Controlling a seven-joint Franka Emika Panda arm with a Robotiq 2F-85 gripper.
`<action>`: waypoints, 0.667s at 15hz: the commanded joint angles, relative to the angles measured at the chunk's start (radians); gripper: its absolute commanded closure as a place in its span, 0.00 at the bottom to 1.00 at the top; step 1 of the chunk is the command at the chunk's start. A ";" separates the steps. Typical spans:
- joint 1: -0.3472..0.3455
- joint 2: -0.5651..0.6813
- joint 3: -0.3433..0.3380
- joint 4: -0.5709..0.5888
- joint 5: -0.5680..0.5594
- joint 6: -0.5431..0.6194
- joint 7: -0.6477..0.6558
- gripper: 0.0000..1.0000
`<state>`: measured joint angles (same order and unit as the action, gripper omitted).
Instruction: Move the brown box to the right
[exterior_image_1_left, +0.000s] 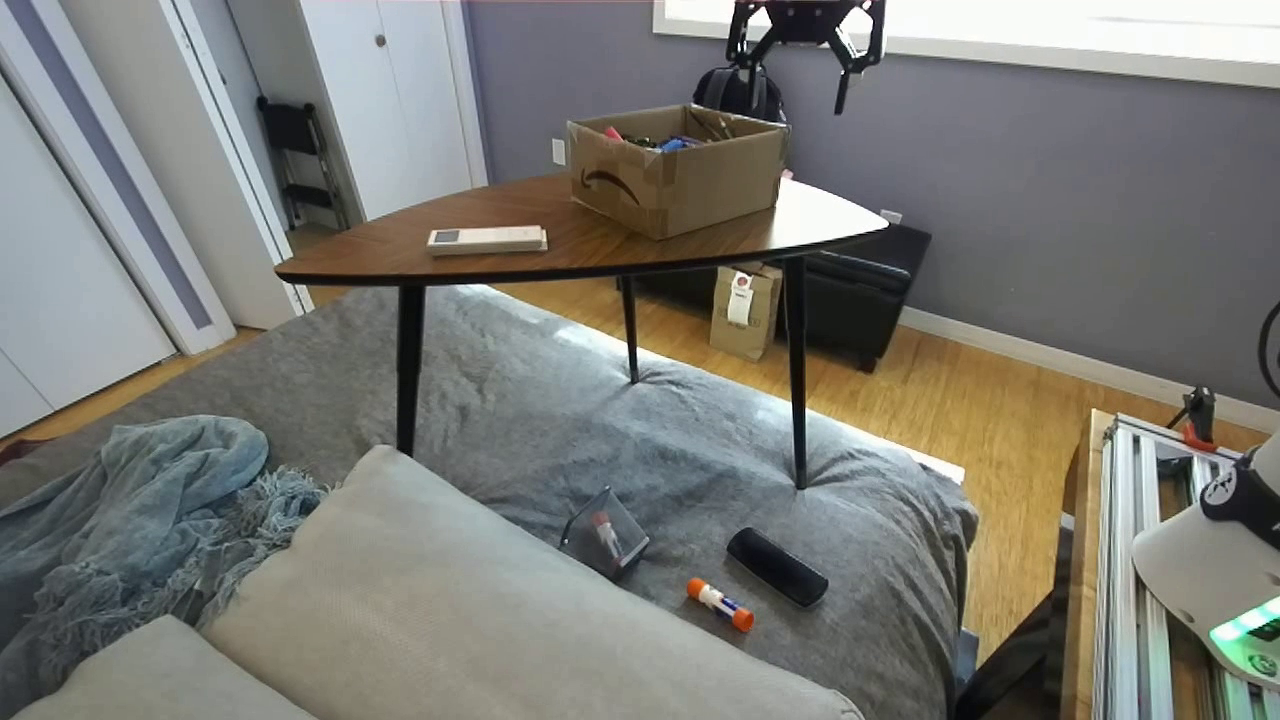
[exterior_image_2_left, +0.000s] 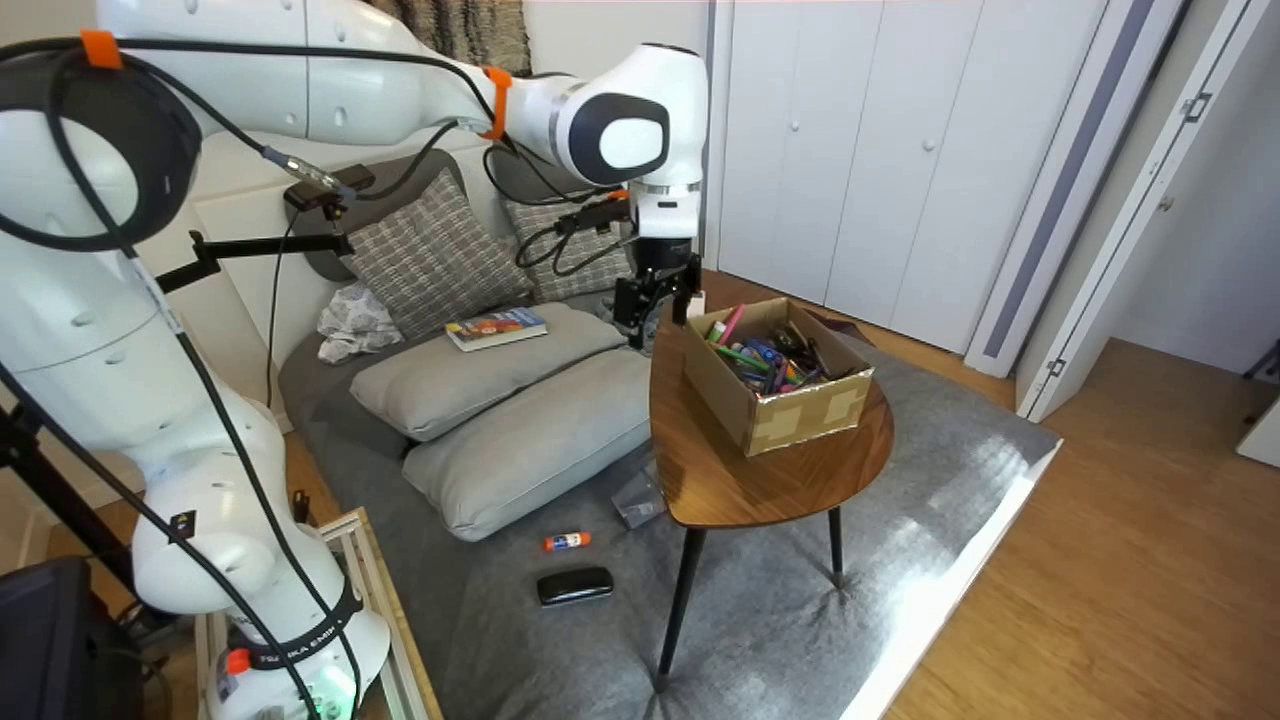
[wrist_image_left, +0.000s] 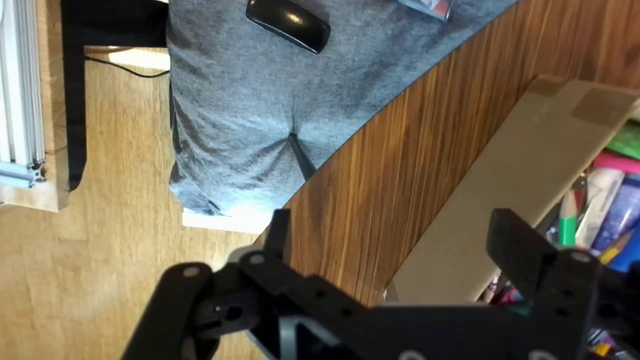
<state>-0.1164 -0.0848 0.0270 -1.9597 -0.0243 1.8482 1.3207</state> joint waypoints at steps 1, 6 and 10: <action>0.009 0.054 -0.027 0.041 -0.038 0.043 0.186 0.00; 0.011 0.097 -0.062 0.041 -0.098 0.110 0.430 0.00; 0.009 0.126 -0.090 0.040 -0.123 0.143 0.553 0.00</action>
<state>-0.1155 0.0145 -0.0402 -1.9365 -0.1214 1.9665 1.7786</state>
